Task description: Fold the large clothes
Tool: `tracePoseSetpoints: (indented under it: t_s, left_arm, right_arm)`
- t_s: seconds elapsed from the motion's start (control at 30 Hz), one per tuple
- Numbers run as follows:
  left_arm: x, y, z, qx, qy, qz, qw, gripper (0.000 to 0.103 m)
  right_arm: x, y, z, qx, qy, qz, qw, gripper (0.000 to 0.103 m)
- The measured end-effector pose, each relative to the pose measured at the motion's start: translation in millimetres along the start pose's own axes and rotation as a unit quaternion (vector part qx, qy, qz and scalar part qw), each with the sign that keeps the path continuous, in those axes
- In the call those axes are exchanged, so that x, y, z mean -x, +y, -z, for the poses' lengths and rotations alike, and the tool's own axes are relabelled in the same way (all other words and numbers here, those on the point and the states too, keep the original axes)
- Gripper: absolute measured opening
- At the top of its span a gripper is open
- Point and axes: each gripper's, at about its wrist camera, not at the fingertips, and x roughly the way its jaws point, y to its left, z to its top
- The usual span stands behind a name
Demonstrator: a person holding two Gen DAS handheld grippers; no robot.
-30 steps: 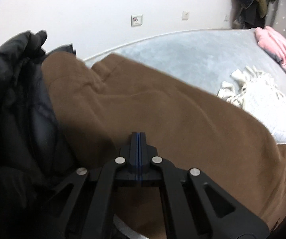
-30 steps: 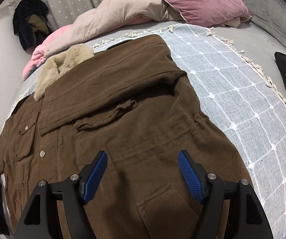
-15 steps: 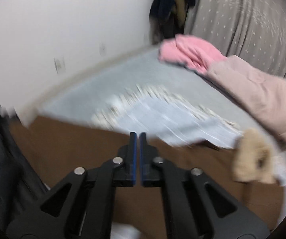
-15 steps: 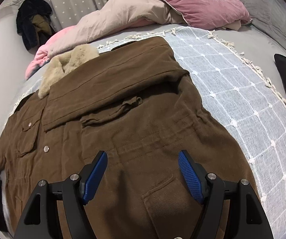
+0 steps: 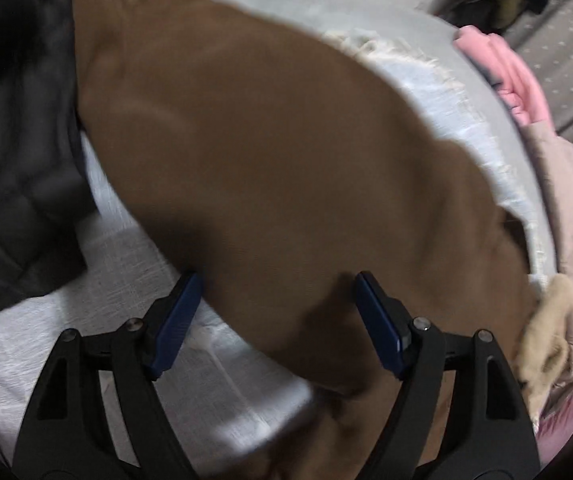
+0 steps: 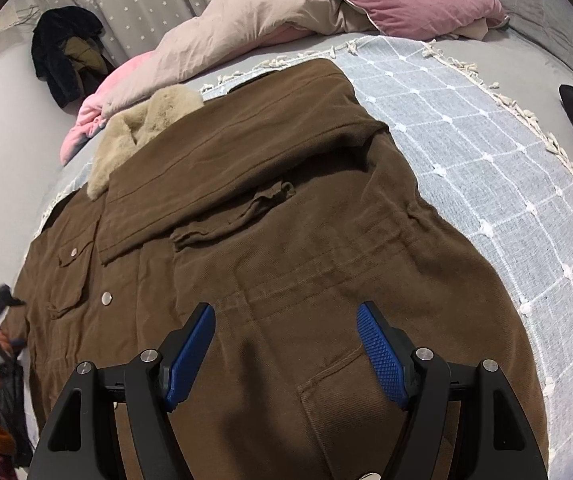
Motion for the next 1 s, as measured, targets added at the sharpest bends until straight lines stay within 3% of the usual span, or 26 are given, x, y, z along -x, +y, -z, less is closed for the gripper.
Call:
tracePoseSetpoints:
  t_s: [0.07, 0.27, 0.37, 0.47, 0.53, 0.6, 0.7, 0.83, 0.9, 1.0]
  left_arm:
    - [4, -3, -2, 0.001, -0.037, -0.004, 0.9993, 0.083]
    - [7, 5, -26, 0.079, -0.076, 0.007, 0.9939, 0.083]
    - [5, 19, -45, 0.111, -0.107, -0.022, 0.9878, 0.083]
    - [-1, 33, -55, 0.137, -0.092, -0.011, 0.9863, 0.083]
    - [2, 25, -51, 0.117, -0.078, -0.025, 0.9897, 0.083]
    - [7, 18, -38, 0.108, -0.053, -0.055, 0.9912, 0.083]
    - [9, 25, -10, 0.148, -0.04, -0.053, 0.9868, 0.083]
    - [6, 13, 8, 0.115, -0.082, -0.068, 0.9876, 0.084]
    - [0, 13, 2, 0.121, -0.108, -0.071, 0.9842, 0.084]
    - [-7, 17, -20, 0.149, -0.146, -0.045, 0.9769, 0.08]
  right_arm:
    - [-2, -1, 0, 0.001, 0.001, 0.004, 1.0, 0.075]
    - [-7, -4, 0, 0.002, 0.008, 0.014, 1.0, 0.075]
    - [-10, -4, 1, 0.004, 0.012, 0.016, 1.0, 0.075]
    - [-11, -2, 2, 0.007, 0.014, 0.016, 1.0, 0.075]
    - [-13, 0, 3, 0.009, 0.016, 0.016, 1.0, 0.075]
    - [-16, 2, 4, 0.013, 0.021, 0.014, 1.0, 0.075]
    - [-21, 8, 7, 0.019, 0.033, 0.009, 0.999, 0.075]
    - [-24, 12, 10, 0.029, 0.037, 0.014, 0.999, 0.075]
    - [-24, 12, 11, 0.029, 0.037, 0.014, 0.999, 0.075]
    - [-24, 10, 10, 0.026, 0.036, 0.015, 0.999, 0.075]
